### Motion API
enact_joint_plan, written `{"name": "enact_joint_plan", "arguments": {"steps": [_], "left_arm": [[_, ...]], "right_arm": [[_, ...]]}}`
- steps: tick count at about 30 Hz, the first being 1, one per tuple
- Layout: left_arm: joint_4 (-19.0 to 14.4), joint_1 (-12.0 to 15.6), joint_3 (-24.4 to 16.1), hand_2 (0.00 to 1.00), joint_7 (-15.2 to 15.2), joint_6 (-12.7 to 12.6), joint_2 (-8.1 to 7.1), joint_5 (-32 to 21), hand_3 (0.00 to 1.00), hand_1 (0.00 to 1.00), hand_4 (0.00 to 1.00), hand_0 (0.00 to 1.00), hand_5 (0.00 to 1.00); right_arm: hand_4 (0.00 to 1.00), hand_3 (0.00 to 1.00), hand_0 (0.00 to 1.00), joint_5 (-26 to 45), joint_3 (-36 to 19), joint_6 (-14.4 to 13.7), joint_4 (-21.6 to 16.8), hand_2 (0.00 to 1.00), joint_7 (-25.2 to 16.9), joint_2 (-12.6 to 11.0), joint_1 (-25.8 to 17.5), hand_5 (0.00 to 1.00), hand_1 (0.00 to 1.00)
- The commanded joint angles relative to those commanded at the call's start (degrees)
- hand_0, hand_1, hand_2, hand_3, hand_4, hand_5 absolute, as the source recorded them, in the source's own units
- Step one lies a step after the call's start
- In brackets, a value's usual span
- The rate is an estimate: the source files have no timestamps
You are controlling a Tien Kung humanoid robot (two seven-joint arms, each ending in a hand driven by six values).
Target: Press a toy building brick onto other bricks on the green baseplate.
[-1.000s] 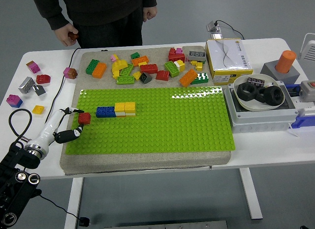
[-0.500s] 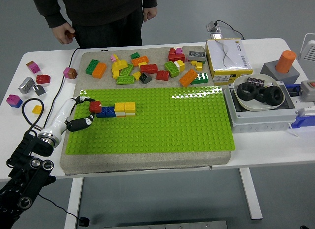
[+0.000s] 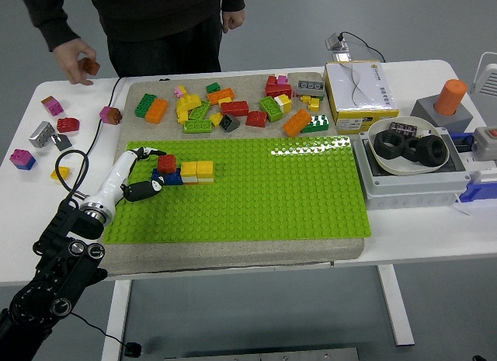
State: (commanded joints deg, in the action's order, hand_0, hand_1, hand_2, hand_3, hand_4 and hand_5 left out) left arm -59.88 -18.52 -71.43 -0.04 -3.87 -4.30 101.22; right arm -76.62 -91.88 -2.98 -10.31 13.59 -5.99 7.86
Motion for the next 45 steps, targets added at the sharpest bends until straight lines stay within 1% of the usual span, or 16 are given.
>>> {"name": "enact_joint_plan", "arguments": {"steps": [8, 18, 40, 41, 45], "left_arm": [[2.4, -0.7, 0.9, 0.89, -0.7, -0.9, 0.04, 0.3, 0.488, 0.923, 0.513, 0.995, 0.002], [5.1, -1.9, 3.0, 0.894, -1.5, -2.0, 0.35, 0.8, 0.499, 0.923, 0.489, 0.995, 0.002], [5.7, -2.6, 4.8, 0.895, -1.6, -2.2, 0.68, 0.2, 0.509, 0.924, 0.472, 0.996, 0.002], [5.7, -2.6, 4.9, 0.893, -1.6, -2.2, 0.67, 0.1, 0.546, 0.923, 0.441, 0.994, 0.002], [5.7, -2.6, 5.1, 0.893, -1.7, -2.3, 0.67, -0.1, 0.546, 0.923, 0.441, 0.994, 0.002]], "right_arm": [[0.642, 0.644, 0.579, -0.2, -0.2, 0.0, 0.0, 0.637, -0.1, 0.1, 0.1, 0.772, 0.575], [0.643, 0.643, 0.579, 0.1, -0.1, -0.1, 0.0, 0.636, 0.0, 0.1, 0.2, 0.77, 0.575], [0.642, 0.643, 0.578, 0.6, 0.3, 0.0, 0.0, 0.636, 0.0, 0.2, 0.0, 0.771, 0.575], [0.643, 0.644, 0.579, 0.6, 0.3, 0.0, 0.0, 0.636, 0.0, 0.2, 0.0, 0.77, 0.575], [0.643, 0.644, 0.579, 0.6, 0.3, 0.0, 0.0, 0.636, 0.0, 0.2, 0.0, 0.77, 0.575]]}}
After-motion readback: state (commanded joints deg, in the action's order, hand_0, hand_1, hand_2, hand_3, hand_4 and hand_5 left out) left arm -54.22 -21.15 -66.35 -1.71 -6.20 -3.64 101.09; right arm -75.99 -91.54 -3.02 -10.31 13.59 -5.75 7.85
